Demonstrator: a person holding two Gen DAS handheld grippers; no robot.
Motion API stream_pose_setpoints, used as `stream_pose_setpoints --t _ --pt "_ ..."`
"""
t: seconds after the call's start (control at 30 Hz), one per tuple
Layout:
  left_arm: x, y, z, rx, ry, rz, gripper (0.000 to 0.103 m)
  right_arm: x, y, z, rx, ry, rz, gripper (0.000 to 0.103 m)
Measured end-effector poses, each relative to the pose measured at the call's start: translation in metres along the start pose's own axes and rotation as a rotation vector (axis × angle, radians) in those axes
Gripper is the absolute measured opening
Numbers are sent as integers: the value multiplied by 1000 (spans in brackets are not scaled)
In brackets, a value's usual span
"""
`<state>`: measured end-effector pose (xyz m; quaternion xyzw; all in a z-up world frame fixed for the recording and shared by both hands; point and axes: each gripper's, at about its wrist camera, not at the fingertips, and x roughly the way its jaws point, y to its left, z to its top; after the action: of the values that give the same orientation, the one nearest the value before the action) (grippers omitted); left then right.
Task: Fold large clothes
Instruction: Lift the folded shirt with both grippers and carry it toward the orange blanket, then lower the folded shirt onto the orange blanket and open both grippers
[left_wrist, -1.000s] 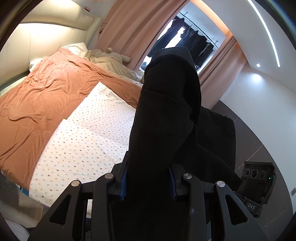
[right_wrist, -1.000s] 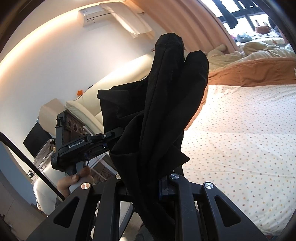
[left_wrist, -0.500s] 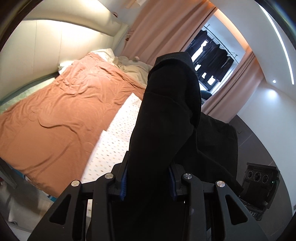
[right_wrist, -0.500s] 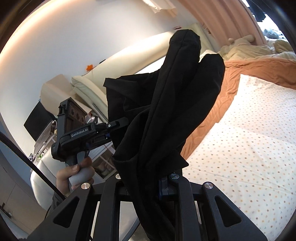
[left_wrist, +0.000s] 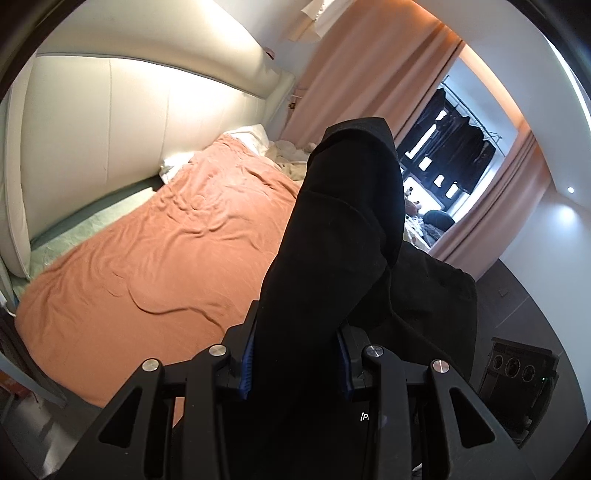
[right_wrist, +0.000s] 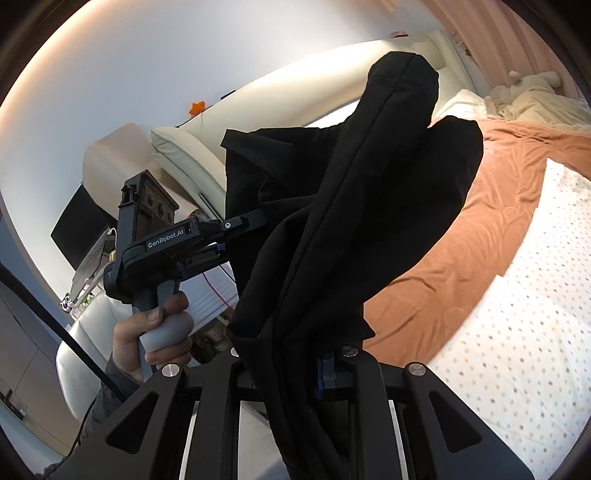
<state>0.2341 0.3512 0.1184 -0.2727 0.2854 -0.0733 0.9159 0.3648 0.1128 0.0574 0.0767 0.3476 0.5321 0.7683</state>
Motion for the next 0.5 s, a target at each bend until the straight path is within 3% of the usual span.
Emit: stream_pose_setpoints --t 0.5 --pt "14 101 22 -71 14 208 35 126 -33 -16 122 113 157 13"
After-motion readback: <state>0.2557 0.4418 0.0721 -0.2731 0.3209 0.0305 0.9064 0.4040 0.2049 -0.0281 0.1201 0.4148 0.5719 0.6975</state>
